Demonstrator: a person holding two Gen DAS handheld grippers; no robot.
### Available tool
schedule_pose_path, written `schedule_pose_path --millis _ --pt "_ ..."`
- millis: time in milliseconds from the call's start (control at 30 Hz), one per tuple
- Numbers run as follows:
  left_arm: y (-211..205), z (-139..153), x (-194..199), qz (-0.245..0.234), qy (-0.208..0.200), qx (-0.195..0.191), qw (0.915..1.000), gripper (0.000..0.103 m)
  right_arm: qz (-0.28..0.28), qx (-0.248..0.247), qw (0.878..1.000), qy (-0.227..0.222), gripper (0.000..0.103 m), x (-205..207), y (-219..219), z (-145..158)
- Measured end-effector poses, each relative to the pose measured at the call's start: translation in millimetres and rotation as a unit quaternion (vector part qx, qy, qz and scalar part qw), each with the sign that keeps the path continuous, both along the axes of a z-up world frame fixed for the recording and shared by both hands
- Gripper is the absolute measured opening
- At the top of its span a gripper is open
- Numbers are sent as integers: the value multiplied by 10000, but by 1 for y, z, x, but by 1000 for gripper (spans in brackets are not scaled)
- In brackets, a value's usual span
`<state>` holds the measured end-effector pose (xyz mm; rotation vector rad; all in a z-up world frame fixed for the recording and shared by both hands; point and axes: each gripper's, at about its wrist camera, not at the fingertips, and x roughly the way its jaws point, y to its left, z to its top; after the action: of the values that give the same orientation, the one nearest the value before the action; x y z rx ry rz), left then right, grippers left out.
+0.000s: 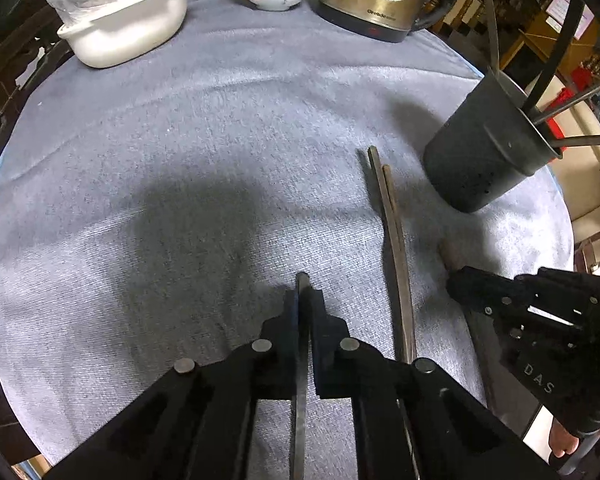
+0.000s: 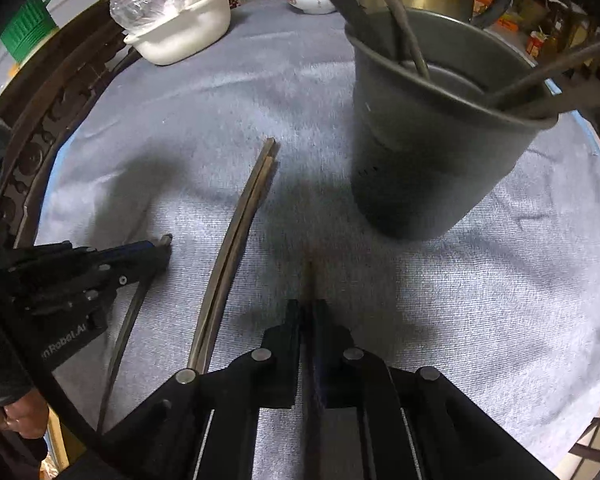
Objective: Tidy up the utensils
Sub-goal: 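Close the left tool on a chopstick while the right tool grasps another, then lift both chopsticks and lower them upright into the grey cup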
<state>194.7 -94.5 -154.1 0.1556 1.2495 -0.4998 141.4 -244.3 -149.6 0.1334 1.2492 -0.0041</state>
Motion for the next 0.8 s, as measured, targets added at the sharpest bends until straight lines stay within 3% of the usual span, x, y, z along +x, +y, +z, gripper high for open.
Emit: schedule_pose_path --millis 133,300,600,800 --pt "3 17 -13 43 -365 -124 9992 5 -16 378 9990 -254 6 -9 -10 8" --pt "12 62 -28 170 -916 -400 9949 5 84 595 9927 -1047 6 -31 -17 52" --pt "31 148 -54 355 -1907 -987 9760 5 143 780 9715 -2234 6 -67 -15 121" --pt "35 177 -68 354 -2336 -1193 9643 5 144 766 9551 -2858 6 -85 -10 158"
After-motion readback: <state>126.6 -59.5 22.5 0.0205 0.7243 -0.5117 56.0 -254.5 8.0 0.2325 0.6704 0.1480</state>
